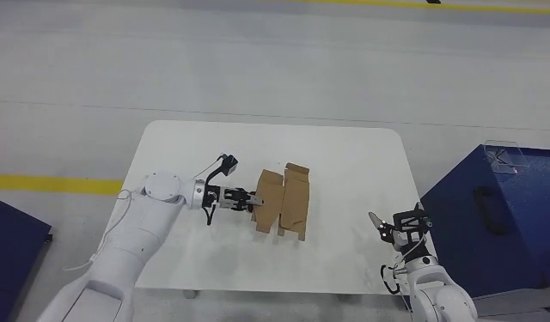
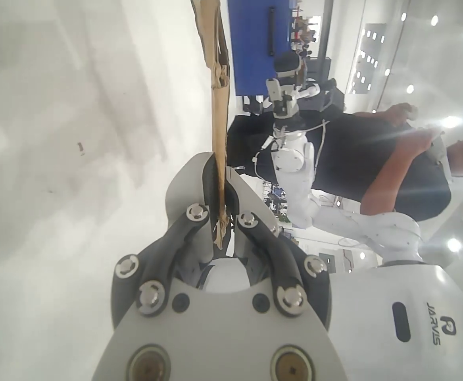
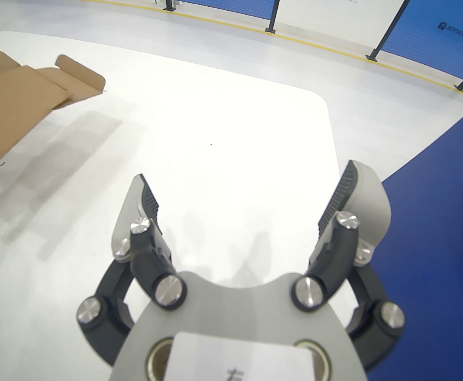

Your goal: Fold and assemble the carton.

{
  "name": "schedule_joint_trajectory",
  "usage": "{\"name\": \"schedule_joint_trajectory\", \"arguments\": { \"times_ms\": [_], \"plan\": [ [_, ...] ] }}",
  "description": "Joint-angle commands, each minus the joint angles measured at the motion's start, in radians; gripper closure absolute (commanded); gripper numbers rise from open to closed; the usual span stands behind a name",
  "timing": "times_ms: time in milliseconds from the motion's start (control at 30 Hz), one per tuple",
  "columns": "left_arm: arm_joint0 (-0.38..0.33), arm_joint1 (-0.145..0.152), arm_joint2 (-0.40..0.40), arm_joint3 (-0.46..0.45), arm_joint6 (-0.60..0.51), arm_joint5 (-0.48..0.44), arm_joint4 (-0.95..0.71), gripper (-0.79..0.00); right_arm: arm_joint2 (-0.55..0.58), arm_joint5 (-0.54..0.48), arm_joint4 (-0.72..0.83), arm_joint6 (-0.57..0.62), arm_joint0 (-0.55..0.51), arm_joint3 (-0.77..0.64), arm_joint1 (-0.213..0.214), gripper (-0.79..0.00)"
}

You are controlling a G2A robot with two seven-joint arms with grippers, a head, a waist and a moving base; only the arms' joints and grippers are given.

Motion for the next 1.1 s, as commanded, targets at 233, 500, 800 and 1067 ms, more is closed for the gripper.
{"name": "schedule_joint_trajectory", "arguments": {
  "times_ms": [233,500,800,1067],
  "plan": [
    [0.21,0.091,-0.128,-0.42,0.004,0.102,0.069,0.0,0.0,0.0,0.0,0.0,0.0,0.0,0.0,-0.785],
    [0.234,0.1,-0.139,-0.466,0.003,0.121,0.091,0.0,0.0,0.0,0.0,0.0,0.0,0.0,0.0,-0.785],
    [0.285,0.1,-0.142,-0.511,0.073,0.123,0.039,0.0,0.017,-0.211,0.403,0.19,-0.011,-0.08,-0.003,-0.785],
    [0.334,0.105,-0.156,-0.598,0.079,0.081,-0.061,0.0,0.114,-0.14,1.363,0.907,0.082,-0.116,0.016,-0.785]
  ]
}}
